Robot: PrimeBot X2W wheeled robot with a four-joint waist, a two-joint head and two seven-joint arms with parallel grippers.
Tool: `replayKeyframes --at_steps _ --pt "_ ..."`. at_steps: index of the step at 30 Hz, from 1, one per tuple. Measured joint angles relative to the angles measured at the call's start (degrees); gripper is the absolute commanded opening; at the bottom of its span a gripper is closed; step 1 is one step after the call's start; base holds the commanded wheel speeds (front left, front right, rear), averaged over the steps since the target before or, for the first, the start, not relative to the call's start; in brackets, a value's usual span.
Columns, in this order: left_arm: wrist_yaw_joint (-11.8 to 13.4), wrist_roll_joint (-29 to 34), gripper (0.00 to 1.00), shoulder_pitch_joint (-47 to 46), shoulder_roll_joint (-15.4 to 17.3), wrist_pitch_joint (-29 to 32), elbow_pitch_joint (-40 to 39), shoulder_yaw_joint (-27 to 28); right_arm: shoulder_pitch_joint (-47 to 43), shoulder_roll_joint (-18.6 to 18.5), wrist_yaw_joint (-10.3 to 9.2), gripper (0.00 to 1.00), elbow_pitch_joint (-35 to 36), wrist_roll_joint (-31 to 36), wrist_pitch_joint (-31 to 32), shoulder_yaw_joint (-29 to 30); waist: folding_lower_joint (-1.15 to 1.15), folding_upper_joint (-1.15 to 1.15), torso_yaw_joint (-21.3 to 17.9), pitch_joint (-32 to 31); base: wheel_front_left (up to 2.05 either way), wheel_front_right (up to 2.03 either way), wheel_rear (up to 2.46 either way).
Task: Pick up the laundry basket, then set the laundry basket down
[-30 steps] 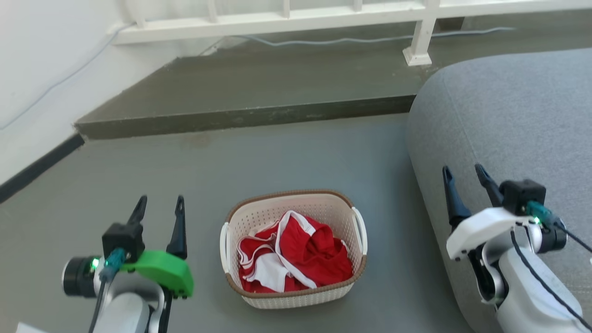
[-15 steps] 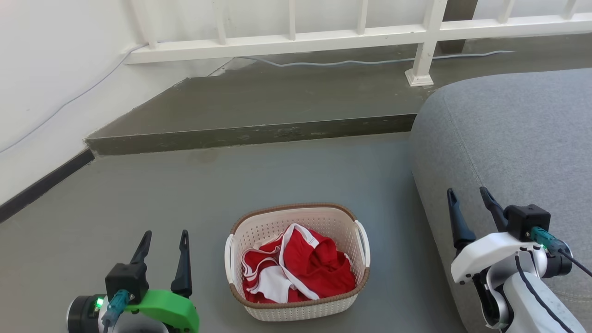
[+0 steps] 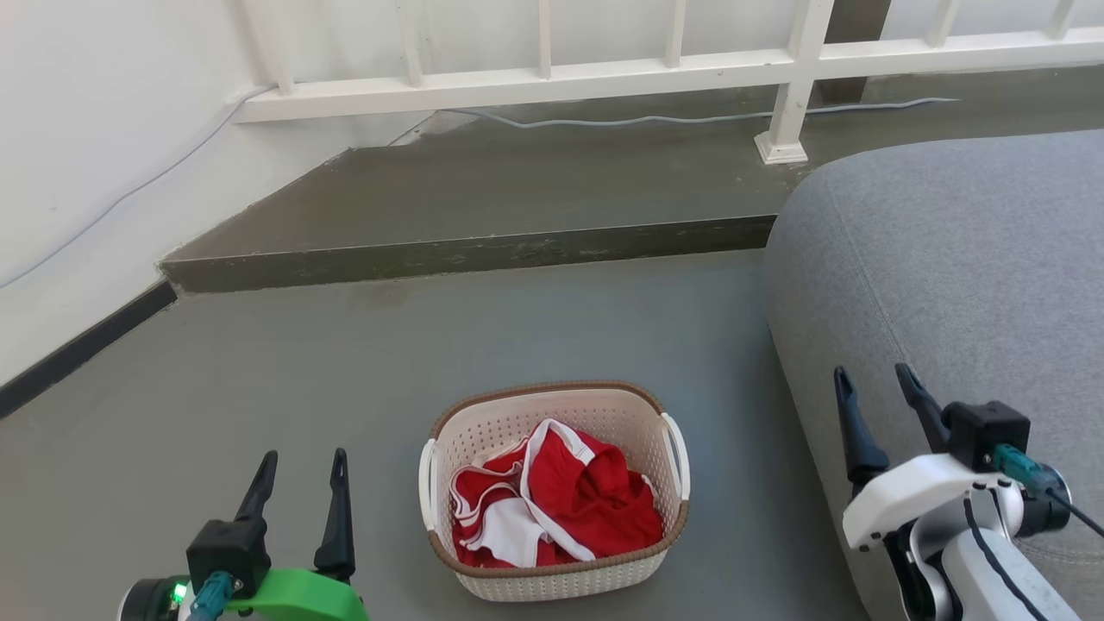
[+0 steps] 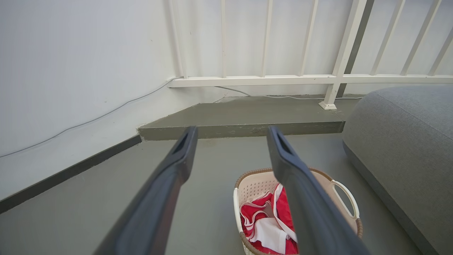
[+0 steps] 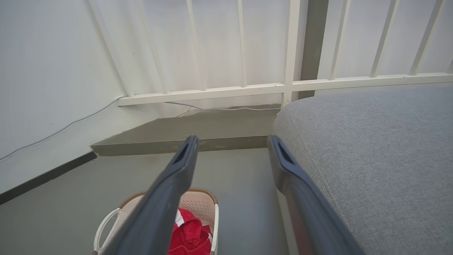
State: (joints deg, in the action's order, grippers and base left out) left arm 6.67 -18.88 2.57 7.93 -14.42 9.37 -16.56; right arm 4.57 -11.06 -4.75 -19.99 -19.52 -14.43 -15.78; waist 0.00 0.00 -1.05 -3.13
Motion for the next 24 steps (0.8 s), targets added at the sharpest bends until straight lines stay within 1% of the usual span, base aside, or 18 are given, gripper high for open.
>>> replayKeyframes --at_steps 3,23,24 --pt "0.0 0.0 1.0 0.7 0.0 0.0 -0.4 0.2 -0.9 0.0 -0.49 1.0 0.2 0.0 0.0 0.0 0.0 0.0 0.0 0.0 0.0 0.0 0.0" --pt "0.2 1.2 1.0 3.0 -1.2 0.0 -2.7 1.5 -2.9 -0.5 -0.89 1.0 2.4 0.4 0.2 -0.1 0.0 0.0 0.2 -0.1 0.0 0.0 0.0" --pt "0.2 1.3 0.0 3.1 -1.3 0.0 -2.8 1.6 -2.9 -0.5 -0.9 0.0 2.6 0.4 0.2 -0.1 0.0 0.0 0.2 -0.1 0.0 0.0 0.0"
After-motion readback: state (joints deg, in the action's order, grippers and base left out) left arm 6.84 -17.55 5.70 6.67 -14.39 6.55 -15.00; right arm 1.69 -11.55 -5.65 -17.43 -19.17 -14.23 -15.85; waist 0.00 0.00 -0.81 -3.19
